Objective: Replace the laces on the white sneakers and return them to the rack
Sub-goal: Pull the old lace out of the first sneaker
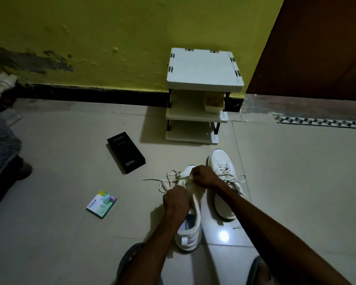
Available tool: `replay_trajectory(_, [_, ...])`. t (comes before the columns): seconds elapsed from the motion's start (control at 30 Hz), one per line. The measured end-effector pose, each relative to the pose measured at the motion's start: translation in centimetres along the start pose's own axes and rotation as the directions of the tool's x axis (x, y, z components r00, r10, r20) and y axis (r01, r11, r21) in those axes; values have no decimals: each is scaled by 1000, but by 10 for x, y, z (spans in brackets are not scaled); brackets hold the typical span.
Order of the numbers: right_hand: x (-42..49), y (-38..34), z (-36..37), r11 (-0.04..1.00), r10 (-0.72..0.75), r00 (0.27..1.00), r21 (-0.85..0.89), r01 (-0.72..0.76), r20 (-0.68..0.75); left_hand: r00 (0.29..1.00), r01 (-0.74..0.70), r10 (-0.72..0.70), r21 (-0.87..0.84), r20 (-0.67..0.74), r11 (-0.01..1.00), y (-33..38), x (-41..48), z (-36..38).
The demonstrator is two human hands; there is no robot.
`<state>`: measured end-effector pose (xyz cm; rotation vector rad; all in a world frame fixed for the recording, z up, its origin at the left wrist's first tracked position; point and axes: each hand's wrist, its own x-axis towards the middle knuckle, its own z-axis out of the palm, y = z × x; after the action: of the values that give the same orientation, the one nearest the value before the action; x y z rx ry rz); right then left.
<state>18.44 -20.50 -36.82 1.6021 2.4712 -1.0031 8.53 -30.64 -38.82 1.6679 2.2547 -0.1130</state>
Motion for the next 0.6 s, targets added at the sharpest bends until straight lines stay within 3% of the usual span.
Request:
replay_trajectory(0.13, [-16, -29, -38, 880, 63, 997, 473, -36, -41, 1000, 18, -17, 81, -15, 997, -3, -2, 0])
replay_trajectory(0.3, [-40, -77, -97, 650, 25, 995, 757, 60, -100, 999, -6, -1, 157, 44, 988, -3, -2, 0])
replay_trajectory(0.37, [-51, -99, -129, 496, -5, 985, 855, 150, -170, 995, -30, 11, 199, 95, 980, 1, -3, -2])
replay_trajectory(0.5, [-61, -122, -181, 4, -15, 951, 951, 308, -308, 997, -33, 21, 171, 71, 985, 7, -2, -3])
replay_trajectory(0.53, [-60, -120, -184, -6, -7, 947, 947, 322, -322, 998, -38, 30, 139, 59, 990, 7, 0, -3])
replay_trajectory(0.57, [-57, -114, -180, 77, 3, 947, 944, 321, -323, 998, -45, 40, 113, 45, 993, 7, 1, -1])
replay_trajectory(0.6, [-54, -104, -170, 236, 14, 948, 923, 304, -316, 998, -51, 49, 73, 29, 996, 7, 1, 1])
